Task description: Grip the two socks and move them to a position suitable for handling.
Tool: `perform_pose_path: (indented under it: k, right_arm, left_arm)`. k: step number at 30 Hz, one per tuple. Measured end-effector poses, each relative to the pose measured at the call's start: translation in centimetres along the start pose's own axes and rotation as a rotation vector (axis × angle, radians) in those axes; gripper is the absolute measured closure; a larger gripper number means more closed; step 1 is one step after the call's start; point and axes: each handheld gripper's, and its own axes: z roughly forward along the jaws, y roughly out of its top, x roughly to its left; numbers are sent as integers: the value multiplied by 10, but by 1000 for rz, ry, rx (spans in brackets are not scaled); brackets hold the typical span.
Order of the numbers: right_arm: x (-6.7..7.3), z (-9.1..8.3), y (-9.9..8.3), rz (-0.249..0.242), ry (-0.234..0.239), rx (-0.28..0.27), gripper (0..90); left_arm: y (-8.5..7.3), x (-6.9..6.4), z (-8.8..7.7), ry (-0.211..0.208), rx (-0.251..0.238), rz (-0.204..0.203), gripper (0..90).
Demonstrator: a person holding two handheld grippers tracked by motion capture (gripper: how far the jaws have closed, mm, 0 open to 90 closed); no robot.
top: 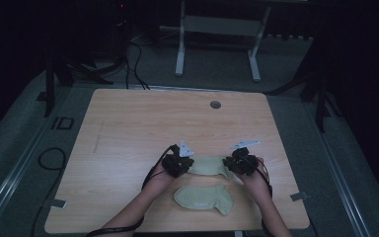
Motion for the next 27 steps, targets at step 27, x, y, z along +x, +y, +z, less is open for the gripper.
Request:
perform_pose_path:
  k: [27]
  right_arm:
    - [9, 25, -2, -149, 68, 8, 484]
  left_arm:
    - [-17, 11, 3, 43, 37, -31, 892]
